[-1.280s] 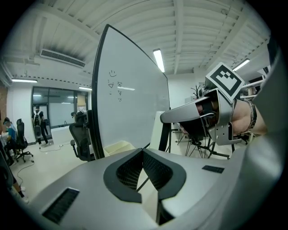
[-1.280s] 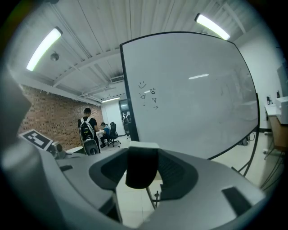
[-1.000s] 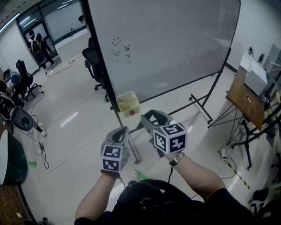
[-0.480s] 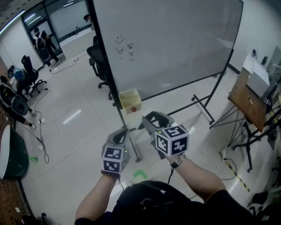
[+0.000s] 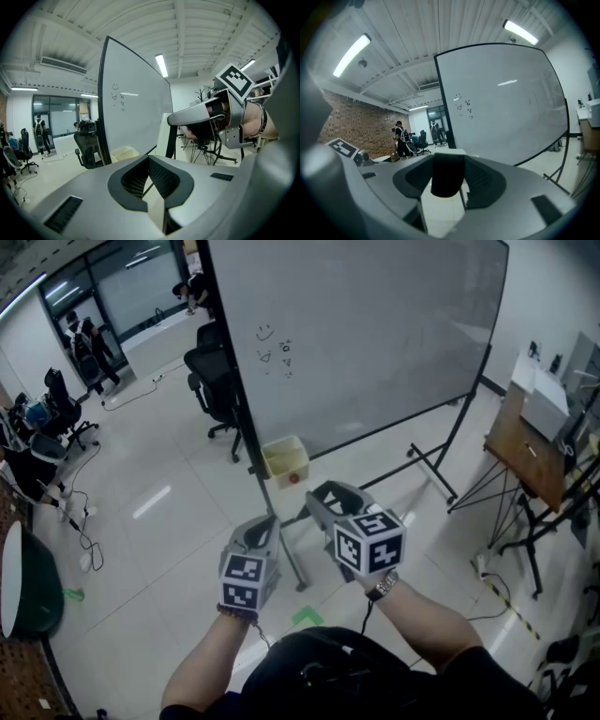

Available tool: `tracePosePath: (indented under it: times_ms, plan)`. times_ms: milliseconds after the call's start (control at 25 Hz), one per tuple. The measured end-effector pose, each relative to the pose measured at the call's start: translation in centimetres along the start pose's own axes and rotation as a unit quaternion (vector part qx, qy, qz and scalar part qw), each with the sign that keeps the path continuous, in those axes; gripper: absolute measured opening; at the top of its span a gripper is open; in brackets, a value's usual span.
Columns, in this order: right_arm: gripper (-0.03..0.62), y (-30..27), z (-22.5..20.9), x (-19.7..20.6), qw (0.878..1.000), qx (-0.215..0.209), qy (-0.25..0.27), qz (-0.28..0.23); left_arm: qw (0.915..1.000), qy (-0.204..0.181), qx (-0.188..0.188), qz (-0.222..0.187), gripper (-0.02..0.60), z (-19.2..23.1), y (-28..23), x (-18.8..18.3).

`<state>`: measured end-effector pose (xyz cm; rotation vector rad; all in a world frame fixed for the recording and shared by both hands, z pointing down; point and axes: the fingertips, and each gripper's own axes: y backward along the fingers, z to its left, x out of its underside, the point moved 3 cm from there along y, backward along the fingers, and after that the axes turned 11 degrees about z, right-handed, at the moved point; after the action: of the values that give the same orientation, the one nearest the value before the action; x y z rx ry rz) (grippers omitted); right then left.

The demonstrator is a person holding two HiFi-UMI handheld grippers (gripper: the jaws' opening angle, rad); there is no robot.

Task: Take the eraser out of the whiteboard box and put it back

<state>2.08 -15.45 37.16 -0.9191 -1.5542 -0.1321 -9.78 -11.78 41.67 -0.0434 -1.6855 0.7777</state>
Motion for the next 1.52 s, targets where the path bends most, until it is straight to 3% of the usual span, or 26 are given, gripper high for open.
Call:
tracePosePath:
  times_ms: [880, 1200, 1520]
  plan:
    - [0.233, -0.3, 3.1, 0.5, 1.0, 0.021, 0.001, 0.003, 0.9998, -0.009, 0.011, -0.015, 0.002, 1.9, 1.9, 1.2]
    - [0.233, -0.3, 3.0, 0.7, 1.0, 0.021, -0.001, 0.004, 0.9989, -0.035, 0.03, -0.01, 0.12, 0.7, 1.3, 1.1]
    - [0.233, -0.1, 3.0, 1.0, 1.0, 0.013, 0.002, 0.008, 0.9965, -0.062, 0.055, 0.004, 0.175, -1.2, 0.1, 1.0]
